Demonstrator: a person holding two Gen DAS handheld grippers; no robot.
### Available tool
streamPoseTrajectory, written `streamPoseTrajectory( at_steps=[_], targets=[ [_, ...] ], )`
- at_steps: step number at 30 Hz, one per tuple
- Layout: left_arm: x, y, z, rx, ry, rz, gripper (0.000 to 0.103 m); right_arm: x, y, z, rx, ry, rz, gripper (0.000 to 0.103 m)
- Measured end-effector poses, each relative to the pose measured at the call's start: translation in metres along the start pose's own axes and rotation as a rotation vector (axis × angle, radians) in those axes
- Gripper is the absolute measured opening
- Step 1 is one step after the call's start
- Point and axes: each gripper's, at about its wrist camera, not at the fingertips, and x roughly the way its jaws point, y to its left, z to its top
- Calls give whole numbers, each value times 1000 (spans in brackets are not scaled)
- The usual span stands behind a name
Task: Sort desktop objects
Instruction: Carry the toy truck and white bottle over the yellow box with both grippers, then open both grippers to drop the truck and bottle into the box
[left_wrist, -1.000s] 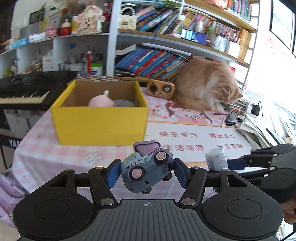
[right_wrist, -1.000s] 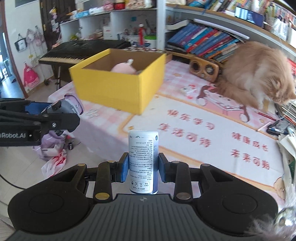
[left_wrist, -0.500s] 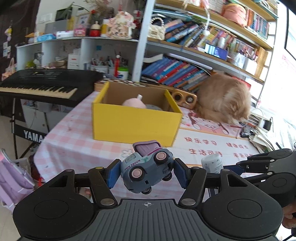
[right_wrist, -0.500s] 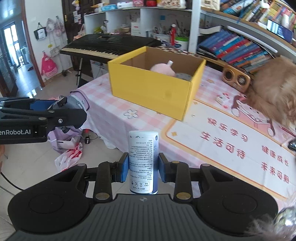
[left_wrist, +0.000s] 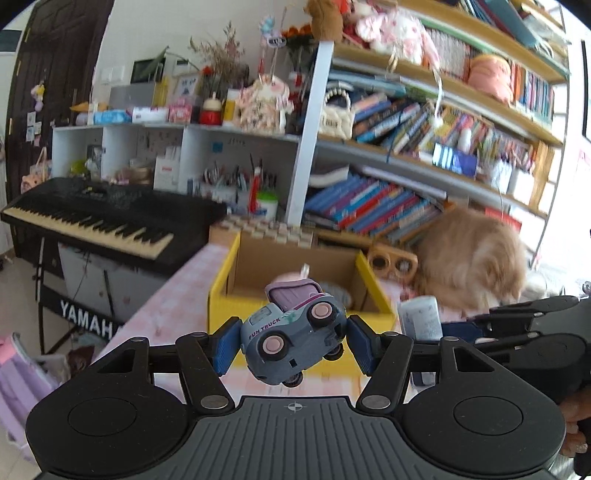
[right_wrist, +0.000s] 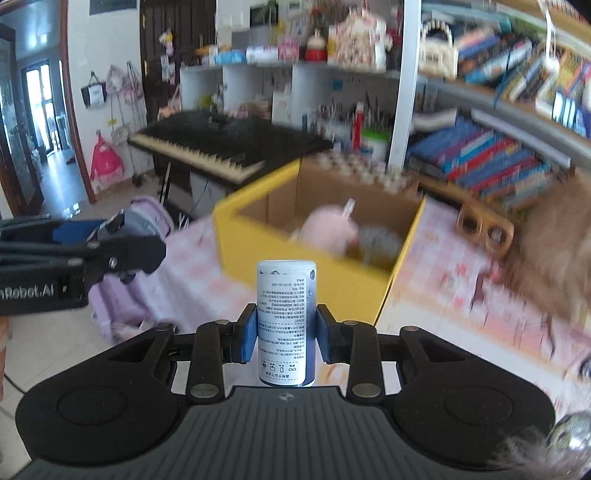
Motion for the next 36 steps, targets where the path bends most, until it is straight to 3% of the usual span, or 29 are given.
streamPoseTrajectory(
  at_steps=[6, 11, 20, 29, 36],
  targets=[
    [42, -3, 37, -7, -64, 8, 61, 32, -37, 59, -2, -105, 8, 30],
    [98, -8, 56, 47, -37, 29, 61, 70, -60, 97, -41, -135, 3, 30],
    [190, -4, 46, 134, 140, 89, 61, 157, -88, 105, -140, 20, 54, 30],
    [233, -11, 29, 218, 311, 98, 61, 210, -98, 93, -242, 150, 99, 30],
    [250, -10, 20, 215, 386, 92, 61, 230, -101, 88, -305, 215, 129, 30]
  ],
)
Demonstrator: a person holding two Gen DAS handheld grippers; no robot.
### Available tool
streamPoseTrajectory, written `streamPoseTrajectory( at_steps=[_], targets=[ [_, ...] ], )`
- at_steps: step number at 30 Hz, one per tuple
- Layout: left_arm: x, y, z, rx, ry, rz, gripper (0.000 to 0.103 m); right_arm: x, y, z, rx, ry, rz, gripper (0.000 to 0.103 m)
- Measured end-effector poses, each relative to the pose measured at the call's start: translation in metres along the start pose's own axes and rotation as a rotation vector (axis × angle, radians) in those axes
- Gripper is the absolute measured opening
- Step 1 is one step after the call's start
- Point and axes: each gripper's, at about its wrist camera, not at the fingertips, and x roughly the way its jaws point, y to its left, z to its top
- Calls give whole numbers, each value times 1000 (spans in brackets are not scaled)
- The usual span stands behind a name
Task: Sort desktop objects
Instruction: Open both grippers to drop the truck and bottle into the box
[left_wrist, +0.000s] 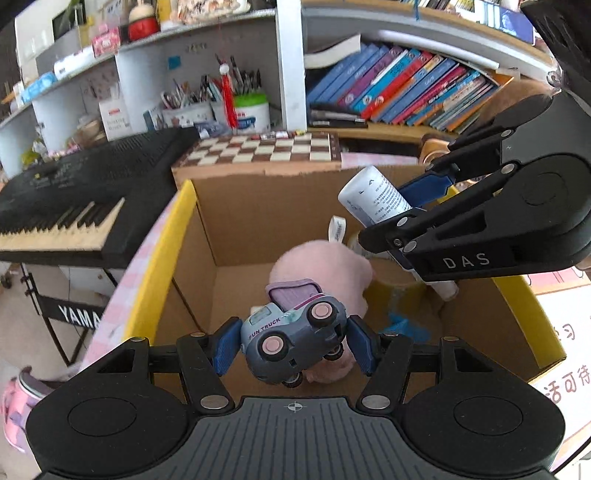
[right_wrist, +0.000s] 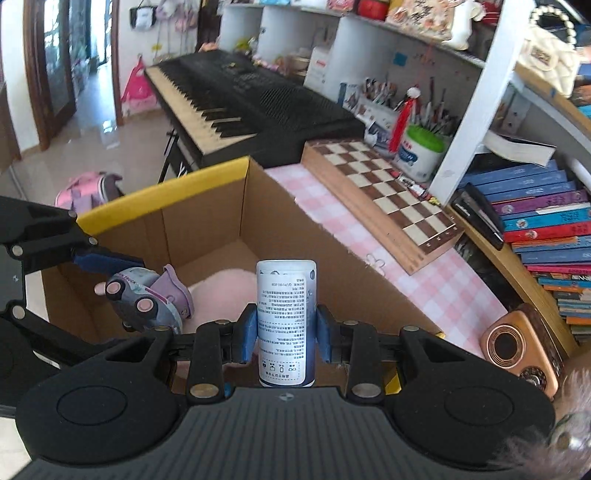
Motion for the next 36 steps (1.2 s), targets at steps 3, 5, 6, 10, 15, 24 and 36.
streamPoseTrajectory(
  at_steps=[3, 5, 6, 10, 15, 24, 36],
  targets=[
    [6, -1, -2, 2, 29, -2, 61, 7, 0, 0, -18, 24, 17, 30],
    [8, -1, -4, -1, 45, -4, 61, 11, 0, -1, -27, 40, 27, 30],
    [9, -1, -5, -6, 48, -6, 61, 13, 0, -1, -35, 49, 30, 30],
    [9, 0, -5, -40, 62, 2, 61, 20, 2, -4, -80, 87, 43, 30],
    [7, -2, -9, -61, 55, 17, 61, 31, 8, -9, -102, 136, 80, 30],
    [-26, -9, -18, -81, -113, 32, 67, 37, 15, -12, -161, 166, 96, 31],
    [-69, -23, -28, -54, -222, 92, 79, 42, 24, -9, -248, 185, 107, 31]
  ],
)
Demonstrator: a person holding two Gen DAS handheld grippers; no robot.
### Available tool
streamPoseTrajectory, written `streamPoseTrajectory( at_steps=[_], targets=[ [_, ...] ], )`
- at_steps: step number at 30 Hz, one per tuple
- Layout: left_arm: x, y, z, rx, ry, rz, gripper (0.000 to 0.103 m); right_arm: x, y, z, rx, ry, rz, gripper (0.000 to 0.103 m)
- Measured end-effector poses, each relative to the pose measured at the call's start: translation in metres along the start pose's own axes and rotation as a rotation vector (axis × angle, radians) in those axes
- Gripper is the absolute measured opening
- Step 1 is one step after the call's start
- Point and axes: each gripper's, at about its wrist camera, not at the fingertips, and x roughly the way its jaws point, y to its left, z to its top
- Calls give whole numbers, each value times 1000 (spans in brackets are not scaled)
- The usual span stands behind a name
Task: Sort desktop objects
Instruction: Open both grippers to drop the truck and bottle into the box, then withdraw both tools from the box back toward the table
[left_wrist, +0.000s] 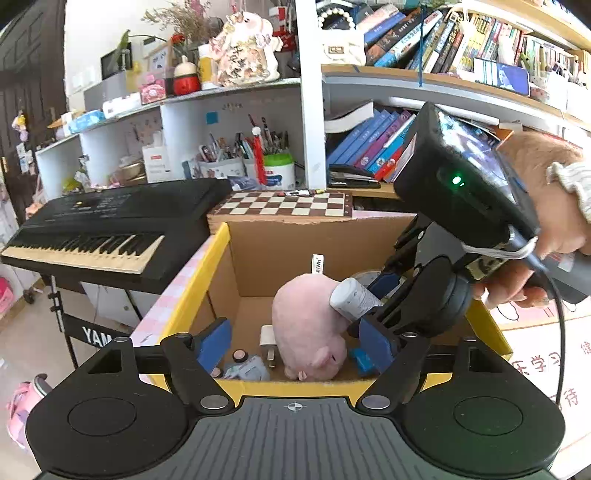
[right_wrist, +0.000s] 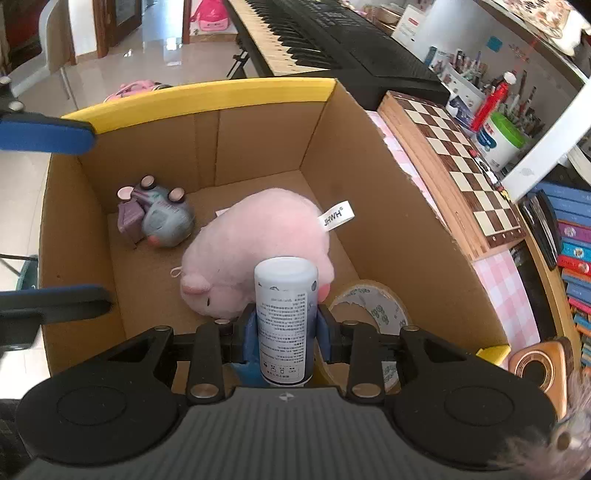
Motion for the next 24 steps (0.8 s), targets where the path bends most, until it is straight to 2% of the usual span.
streamPoseTrajectory(
  at_steps=[10, 13, 15, 18, 24],
  targets=[
    [-27, 7, -7, -44, -31, 51, 83, 1, 18, 2, -90, -13, -29, 31],
    [-32, 9, -8, -47, -34, 61, 84, -2, 20, 6, -85, -37, -32, 39],
    [-36, 11, -8, -45, -40, 65, 87, -7, 22, 8, -87, -58, -38, 48],
    [-41, 12, -5, -40, -62, 70, 91, -18, 26, 10, -84, -98, -58, 55],
    [-56, 15, 5, -46, -127, 80, 97, -67, 25, 4, 25, -232, -109, 71]
  ],
)
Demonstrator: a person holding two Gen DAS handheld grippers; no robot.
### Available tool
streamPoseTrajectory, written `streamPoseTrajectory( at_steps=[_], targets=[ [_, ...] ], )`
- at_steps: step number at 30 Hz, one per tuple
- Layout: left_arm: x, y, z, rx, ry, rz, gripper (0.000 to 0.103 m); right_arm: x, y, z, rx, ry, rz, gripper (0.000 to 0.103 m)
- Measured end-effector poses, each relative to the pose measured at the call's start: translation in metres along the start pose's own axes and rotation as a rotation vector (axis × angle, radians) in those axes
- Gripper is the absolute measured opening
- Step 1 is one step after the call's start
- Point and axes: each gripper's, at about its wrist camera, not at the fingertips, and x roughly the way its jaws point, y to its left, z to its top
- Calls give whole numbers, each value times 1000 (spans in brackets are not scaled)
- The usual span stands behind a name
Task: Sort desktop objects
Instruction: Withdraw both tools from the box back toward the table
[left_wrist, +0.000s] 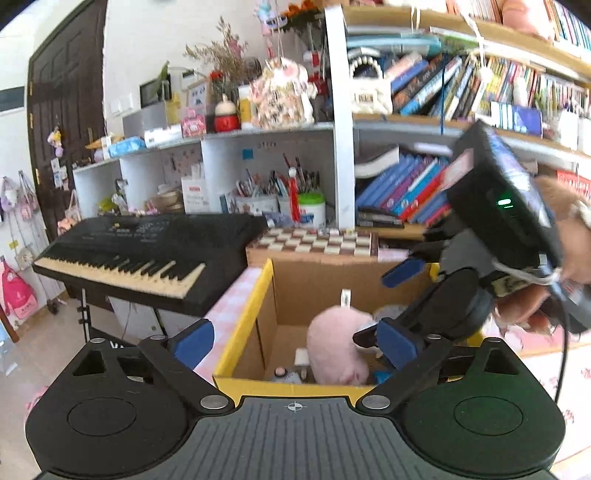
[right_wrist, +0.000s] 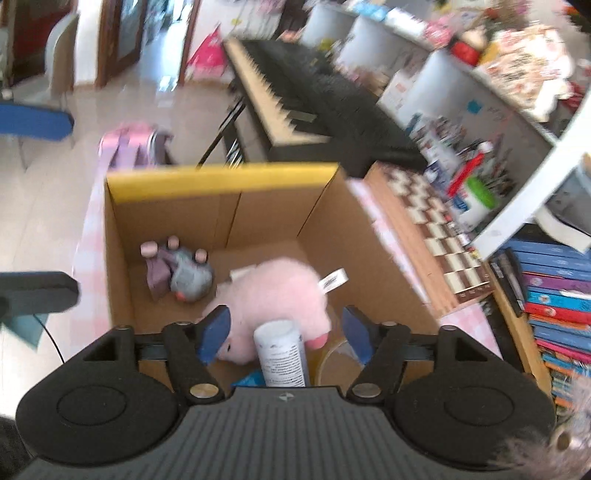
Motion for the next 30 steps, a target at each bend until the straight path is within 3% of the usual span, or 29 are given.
streamPoseTrajectory(
  at_steps=[8, 14, 22, 30],
  targets=[
    [-31, 10, 9, -12, -115, -43, 100, -70, -6, -20, 270, -103, -180, 74],
    [-59, 29, 10, -52, -173, -41, 101, -121, 14, -52, 487, -160, -319, 75],
    [-85, 47, -1, -87, -149, -38, 101, -168, 62, -100, 675, -161, -501, 77],
    [-94, 28, -35, -65, -52, -109, 101, -201, 116, -151, 812, -82, -653, 78]
  ],
)
